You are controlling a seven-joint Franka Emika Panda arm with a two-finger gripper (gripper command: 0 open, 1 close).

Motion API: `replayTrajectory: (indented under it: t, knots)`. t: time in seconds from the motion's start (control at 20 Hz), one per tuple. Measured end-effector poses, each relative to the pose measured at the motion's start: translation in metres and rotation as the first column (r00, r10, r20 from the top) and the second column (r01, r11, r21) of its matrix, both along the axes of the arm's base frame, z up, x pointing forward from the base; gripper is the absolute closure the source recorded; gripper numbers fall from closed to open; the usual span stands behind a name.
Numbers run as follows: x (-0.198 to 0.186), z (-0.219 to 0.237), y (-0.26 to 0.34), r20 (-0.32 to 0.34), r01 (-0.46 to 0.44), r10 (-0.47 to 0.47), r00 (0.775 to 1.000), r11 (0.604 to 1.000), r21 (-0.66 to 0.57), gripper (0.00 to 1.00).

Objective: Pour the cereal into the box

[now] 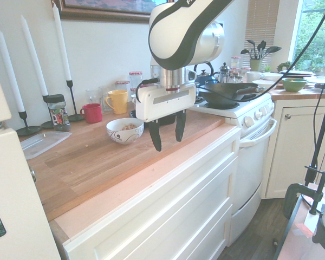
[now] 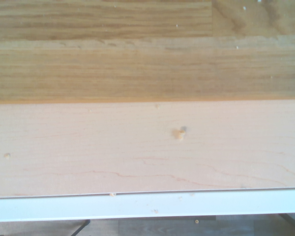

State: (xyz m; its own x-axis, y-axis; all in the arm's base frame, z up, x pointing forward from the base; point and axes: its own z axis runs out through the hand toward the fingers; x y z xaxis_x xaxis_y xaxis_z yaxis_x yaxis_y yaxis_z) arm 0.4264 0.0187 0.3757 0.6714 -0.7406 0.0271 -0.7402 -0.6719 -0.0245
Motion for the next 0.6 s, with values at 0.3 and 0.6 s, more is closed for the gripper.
replayTrajectory:
  t: [0.3,0.6]
  knots:
    - [0.014,0.016,-0.001,0.052,-0.007,0.007,0.999,1.0,-0.003,0.0]
    - [0.091,0.037,0.006,0.111,-0.028,0.035,0.993,0.998,-0.065,0.0]
